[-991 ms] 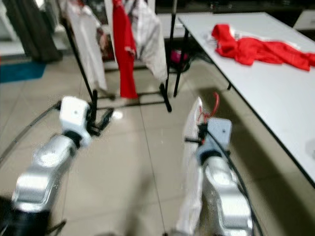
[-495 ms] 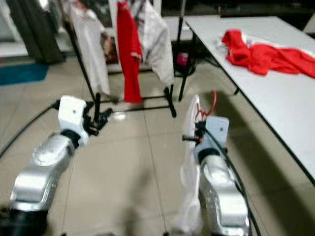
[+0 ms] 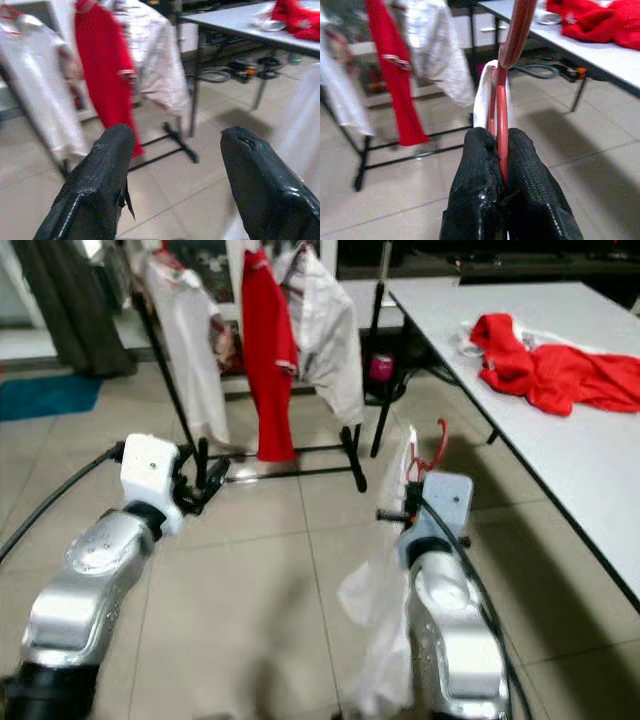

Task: Hang hanger

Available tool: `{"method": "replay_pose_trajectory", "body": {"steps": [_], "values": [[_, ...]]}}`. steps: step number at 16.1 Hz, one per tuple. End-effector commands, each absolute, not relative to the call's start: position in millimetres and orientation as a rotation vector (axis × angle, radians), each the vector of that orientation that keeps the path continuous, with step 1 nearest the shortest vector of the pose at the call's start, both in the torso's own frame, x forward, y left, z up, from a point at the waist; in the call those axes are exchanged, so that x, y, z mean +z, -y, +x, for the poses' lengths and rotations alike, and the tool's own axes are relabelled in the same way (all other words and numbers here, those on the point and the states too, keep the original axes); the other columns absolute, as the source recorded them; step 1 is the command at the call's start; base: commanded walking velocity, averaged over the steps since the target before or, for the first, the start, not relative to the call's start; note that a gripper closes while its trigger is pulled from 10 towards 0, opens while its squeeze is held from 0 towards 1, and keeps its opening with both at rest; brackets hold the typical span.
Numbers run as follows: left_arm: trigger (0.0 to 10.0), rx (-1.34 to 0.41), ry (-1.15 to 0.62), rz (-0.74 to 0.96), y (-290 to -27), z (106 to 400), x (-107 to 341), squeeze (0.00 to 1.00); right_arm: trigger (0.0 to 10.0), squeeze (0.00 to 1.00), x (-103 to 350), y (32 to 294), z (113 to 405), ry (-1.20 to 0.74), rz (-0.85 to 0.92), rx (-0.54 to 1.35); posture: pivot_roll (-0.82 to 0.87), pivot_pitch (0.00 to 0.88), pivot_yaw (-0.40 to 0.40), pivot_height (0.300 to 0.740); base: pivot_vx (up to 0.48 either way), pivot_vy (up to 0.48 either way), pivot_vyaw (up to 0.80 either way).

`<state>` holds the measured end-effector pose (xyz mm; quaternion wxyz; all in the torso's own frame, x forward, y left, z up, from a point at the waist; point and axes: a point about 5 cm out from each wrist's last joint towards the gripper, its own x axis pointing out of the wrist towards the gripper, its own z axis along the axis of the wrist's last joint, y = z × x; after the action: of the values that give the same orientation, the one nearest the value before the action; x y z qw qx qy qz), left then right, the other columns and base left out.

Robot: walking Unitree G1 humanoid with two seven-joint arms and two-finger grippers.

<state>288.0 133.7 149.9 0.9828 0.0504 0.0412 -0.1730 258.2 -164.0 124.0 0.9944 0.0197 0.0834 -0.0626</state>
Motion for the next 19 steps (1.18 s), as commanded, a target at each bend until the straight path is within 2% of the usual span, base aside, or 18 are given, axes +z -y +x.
{"method": "replay_pose_trajectory", "body": {"steps": [1,19], "values": [[10.0,-0.343,-0.064,0.113,-136.4,288.9,155.6,0.0,10.0,0.0,131.2,162.2,260.2,-0.123,0.02,-0.122,0.01,0.043,-0.002,0.74,0.368,0.0,0.0],[10.0,-0.353,-0.061,0.103,-132.6,291.6,157.8,0.0,10.0,0.0,132.4,167.0,262.2,-0.104,-0.025,-0.165,0.0,0.049,0.003,0.74,0.369,0.0,0.0]]}}
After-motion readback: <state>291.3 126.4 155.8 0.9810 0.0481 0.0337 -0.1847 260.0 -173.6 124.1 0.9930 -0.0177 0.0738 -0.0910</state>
